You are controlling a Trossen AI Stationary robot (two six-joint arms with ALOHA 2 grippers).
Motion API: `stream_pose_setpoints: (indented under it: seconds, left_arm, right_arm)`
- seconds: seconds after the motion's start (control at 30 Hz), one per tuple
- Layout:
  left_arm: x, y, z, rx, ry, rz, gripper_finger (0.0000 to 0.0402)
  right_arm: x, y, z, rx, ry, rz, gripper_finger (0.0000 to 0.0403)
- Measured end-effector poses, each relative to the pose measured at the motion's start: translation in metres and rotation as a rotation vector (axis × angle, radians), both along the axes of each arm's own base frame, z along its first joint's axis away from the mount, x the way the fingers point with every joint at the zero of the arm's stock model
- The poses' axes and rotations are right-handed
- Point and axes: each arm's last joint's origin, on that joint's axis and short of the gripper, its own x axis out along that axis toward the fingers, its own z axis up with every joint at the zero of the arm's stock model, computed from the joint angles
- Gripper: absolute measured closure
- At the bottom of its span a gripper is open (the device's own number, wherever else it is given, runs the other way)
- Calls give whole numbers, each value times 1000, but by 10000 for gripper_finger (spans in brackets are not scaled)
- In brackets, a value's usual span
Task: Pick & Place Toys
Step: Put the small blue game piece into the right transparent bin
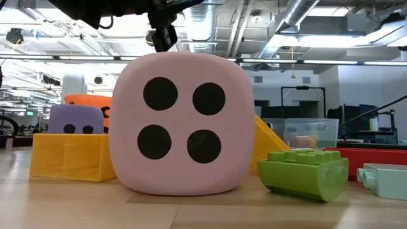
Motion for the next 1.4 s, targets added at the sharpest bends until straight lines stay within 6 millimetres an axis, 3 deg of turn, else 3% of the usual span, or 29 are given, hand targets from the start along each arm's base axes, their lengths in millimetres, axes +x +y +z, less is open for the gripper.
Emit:
stream_pose_setpoints:
  seconds: [0.9,1.07,1.4]
  left_arm:
    - [1,9,4,42,-57,76,273]
    - [1,9,4,48,-57,73,292]
    - [1,11,11,58,-133,72,281]
  right_arm:
    - [2,-3,-1,-5,17,15,323]
    - [2,-4,-2,-10,25,12,354]
    - [2,-5,-4,-12,37,8,356]
